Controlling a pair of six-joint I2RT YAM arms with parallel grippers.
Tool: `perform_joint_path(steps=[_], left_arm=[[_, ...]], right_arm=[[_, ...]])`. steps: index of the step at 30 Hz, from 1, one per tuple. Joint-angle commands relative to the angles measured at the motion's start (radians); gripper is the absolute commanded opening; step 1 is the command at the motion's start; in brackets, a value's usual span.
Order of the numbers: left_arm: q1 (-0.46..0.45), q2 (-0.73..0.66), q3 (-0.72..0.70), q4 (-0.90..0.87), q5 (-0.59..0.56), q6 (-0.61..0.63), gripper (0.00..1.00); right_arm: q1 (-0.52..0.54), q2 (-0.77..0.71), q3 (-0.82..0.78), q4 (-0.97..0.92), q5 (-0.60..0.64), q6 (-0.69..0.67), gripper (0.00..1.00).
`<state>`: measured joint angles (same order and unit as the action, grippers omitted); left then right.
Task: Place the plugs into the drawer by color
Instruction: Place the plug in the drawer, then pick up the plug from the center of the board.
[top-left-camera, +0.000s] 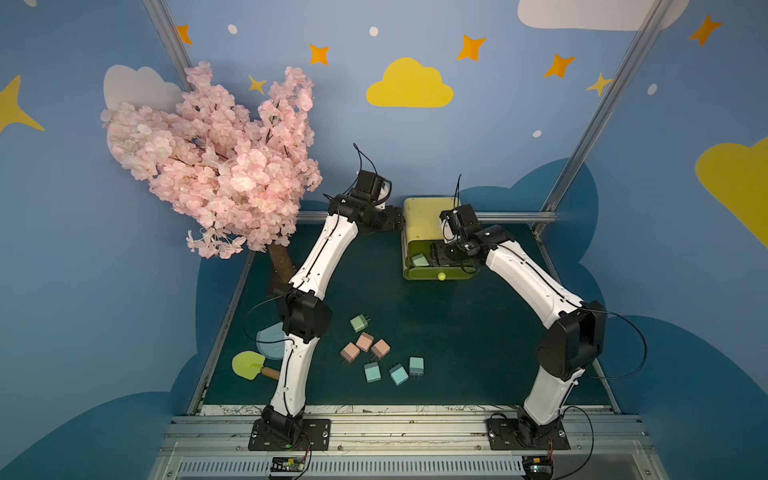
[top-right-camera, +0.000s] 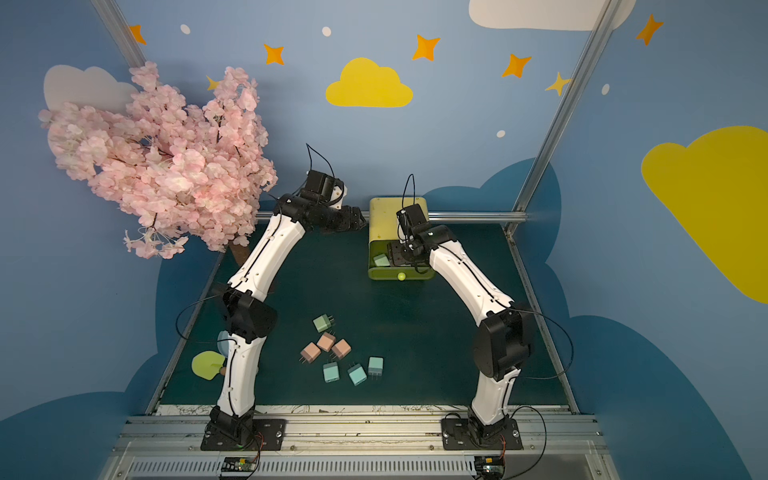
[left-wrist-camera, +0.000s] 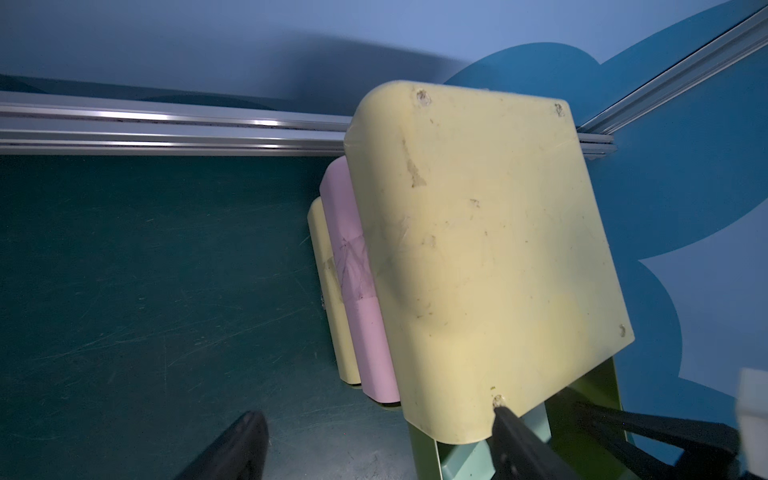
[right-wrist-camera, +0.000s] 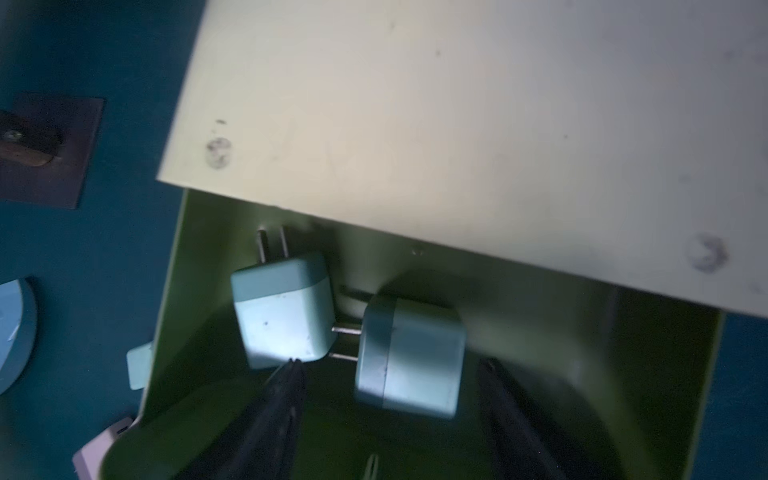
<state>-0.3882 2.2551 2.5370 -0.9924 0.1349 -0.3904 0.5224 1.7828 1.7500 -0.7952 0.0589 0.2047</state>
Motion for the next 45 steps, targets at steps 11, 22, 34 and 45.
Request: perform_joint_path(steps=[11, 22, 34, 45], left_arm=[[0.005, -0.083, -0.015, 0.004, 0.006, 0.002, 0.86], [0.009, -0.113, -0.042, 0.006, -0.011, 0.006, 0.85], [0.019, -0.141, -0.098, 0.034, -0.005, 0.003, 0.86], [0.021, -0.138, -0.101, 0.037, -0.003, 0.003, 0.86]], right_arm=[[0.321, -0.194, -0.347, 0.334, -0.035, 0.044, 0.69], [0.458, 0.225, -0.112, 0.266, -0.102, 0.071, 0.68], [0.521, 0.395, 0.045, 0.16, -0.054, 0.079, 0.72], [0.548, 0.504, 0.176, 0.063, 0.001, 0.061, 0.7]])
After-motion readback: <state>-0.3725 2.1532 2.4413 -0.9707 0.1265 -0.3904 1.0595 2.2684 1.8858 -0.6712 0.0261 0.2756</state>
